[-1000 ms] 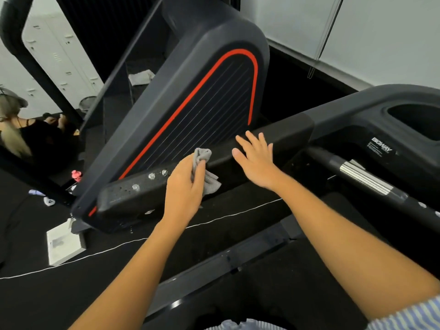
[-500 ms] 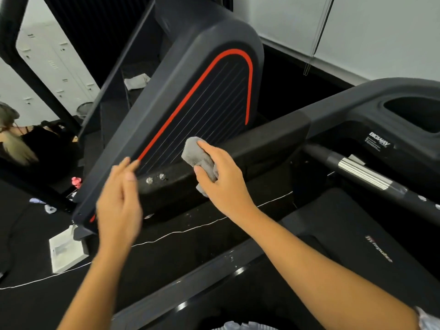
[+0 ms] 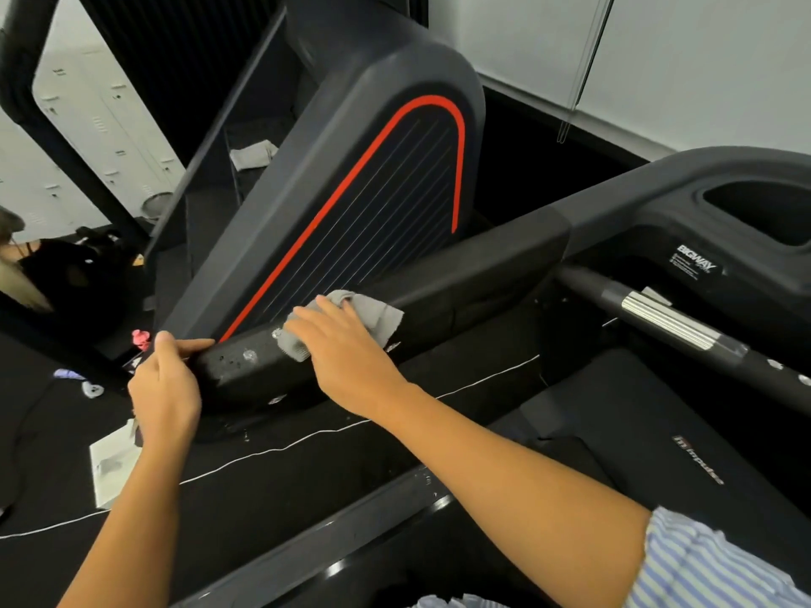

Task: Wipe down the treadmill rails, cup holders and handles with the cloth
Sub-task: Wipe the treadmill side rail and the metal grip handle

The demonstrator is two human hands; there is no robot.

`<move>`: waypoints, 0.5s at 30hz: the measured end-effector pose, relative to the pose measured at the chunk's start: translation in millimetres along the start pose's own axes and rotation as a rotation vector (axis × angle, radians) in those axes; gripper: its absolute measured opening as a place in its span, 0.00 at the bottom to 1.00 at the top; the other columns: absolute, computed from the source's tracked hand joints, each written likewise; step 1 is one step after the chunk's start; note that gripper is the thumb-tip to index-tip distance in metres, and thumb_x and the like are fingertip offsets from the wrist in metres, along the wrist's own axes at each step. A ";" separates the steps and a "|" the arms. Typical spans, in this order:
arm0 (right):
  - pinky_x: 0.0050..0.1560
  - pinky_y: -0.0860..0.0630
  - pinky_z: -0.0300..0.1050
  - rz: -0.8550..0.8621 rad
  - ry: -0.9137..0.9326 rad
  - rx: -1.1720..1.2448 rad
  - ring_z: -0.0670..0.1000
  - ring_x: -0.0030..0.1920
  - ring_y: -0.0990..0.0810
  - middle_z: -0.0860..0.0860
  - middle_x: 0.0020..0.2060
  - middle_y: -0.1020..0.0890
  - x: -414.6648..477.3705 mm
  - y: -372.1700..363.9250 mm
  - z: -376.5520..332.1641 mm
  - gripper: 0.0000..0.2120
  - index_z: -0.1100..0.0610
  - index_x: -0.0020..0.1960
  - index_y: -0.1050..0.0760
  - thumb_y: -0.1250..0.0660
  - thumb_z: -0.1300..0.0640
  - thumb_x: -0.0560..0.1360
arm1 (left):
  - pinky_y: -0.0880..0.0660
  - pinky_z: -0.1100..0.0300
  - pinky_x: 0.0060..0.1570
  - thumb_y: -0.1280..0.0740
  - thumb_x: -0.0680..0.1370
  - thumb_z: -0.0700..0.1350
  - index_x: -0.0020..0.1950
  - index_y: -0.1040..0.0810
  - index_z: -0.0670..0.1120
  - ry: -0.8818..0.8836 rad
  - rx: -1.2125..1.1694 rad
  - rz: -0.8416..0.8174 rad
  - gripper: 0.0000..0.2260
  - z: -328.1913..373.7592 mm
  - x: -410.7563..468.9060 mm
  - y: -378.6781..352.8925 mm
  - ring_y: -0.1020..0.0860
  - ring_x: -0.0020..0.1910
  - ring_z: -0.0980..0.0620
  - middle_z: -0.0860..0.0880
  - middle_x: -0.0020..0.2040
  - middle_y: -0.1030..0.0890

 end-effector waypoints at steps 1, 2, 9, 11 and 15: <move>0.72 0.52 0.52 -0.028 0.035 0.001 0.59 0.71 0.40 0.58 0.67 0.29 -1.0 -2.6 -1.5 0.23 0.63 0.66 0.31 0.44 0.72 0.72 | 0.34 0.50 0.60 0.54 0.78 0.53 0.48 0.17 0.47 0.002 -0.006 0.008 0.26 0.8 0.7 -0.5 0.27 0.54 0.45 0.44 0.51 0.20; 0.72 0.51 0.51 -0.045 0.058 -0.002 0.58 0.71 0.39 0.57 0.67 0.30 -2.1 -3.1 1.2 0.24 0.62 0.67 0.31 0.44 0.72 0.72 | 0.34 0.50 0.60 0.55 0.78 0.53 0.48 0.17 0.47 0.002 -0.010 0.016 0.26 1.6 0.9 -1.2 0.27 0.54 0.45 0.43 0.51 0.20; 0.71 0.57 0.65 0.037 -0.146 -0.180 0.57 0.74 0.44 0.51 0.72 0.34 -1.5 17.8 33.7 0.18 0.49 0.69 0.33 0.46 0.52 0.80 | 0.40 0.64 0.54 0.54 0.80 0.47 0.49 0.18 0.42 -0.005 -0.039 0.047 0.24 1.0 -3.7 -8.4 0.30 0.51 0.54 0.45 0.51 0.21; 0.72 0.56 0.62 0.013 -0.162 -0.161 0.60 0.74 0.45 0.53 0.72 0.35 6.6 12.0 23.9 0.19 0.51 0.70 0.33 0.46 0.52 0.80 | 0.44 0.67 0.53 0.54 0.81 0.44 0.49 0.19 0.40 -0.003 -0.030 0.047 0.23 0.6 -4.4 -10.3 0.31 0.51 0.54 0.47 0.50 0.22; 0.72 0.51 0.58 -0.041 -0.039 -0.168 0.62 0.72 0.41 0.57 0.70 0.33 18.1 -4.4 -2.1 0.18 0.56 0.69 0.32 0.46 0.54 0.80 | 0.38 0.60 0.55 0.55 0.77 0.48 0.47 0.19 0.41 -0.026 -0.060 0.063 0.25 -5.4 0.9 -8.4 0.28 0.54 0.47 0.44 0.53 0.21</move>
Point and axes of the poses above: each hand's wrist, its own x-axis towards the middle knuckle, its own y-axis out of the back of the hand, z = x × y, the point moved 5 cm from there along x, towards the middle knuckle
